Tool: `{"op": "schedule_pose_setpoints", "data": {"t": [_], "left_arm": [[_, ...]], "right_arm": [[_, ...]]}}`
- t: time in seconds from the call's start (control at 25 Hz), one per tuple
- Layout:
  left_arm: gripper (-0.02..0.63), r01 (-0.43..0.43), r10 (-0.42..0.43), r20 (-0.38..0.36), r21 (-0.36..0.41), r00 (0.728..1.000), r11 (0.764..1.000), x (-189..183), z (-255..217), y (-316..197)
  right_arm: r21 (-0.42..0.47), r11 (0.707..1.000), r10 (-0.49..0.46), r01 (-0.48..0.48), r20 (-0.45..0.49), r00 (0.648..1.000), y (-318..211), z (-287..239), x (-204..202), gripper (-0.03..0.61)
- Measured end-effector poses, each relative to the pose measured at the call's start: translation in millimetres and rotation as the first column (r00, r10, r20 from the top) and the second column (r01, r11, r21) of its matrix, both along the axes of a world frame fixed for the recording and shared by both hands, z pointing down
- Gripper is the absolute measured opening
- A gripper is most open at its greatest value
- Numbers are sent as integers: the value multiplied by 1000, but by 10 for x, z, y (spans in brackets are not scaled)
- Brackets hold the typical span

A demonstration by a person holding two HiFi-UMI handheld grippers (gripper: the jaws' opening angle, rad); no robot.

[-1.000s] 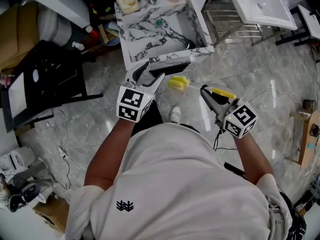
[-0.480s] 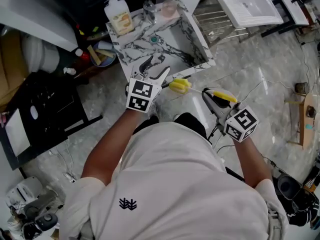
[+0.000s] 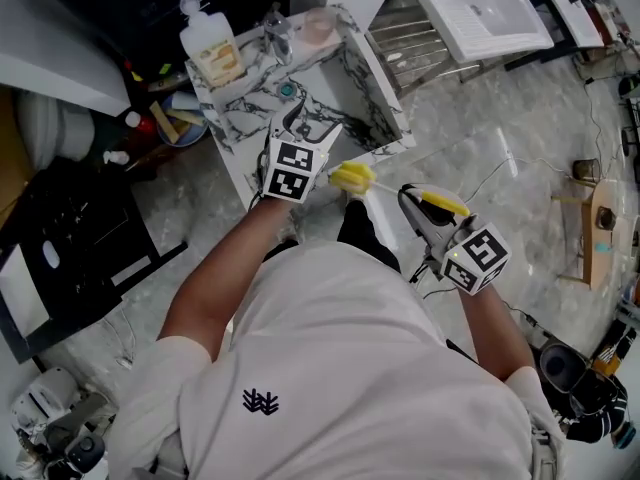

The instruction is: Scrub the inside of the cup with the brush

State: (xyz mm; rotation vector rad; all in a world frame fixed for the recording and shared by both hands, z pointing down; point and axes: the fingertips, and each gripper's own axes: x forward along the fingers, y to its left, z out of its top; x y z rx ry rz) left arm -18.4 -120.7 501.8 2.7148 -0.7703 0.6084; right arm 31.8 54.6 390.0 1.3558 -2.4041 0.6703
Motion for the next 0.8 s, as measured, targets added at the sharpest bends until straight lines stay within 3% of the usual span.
{"op": "schedule_pose_setpoints", "data": {"t": [0.4,0.6,0.8], "left_arm": [[365,212,-211,62,0,975,977,675,445,-932],[377,327,-323,103,-20,941,945,892,673,-1378],[404,441,-437,110,-18,893,897,915,855,-1835]], "right_arm": [[-18,984,-177,177,-4,984,-705,81,866,44],[-33,969,-246,246,5,969,-937,182,1261,44],[-58,957,-284,285,25,958,-1120,247,1587,44]]}}
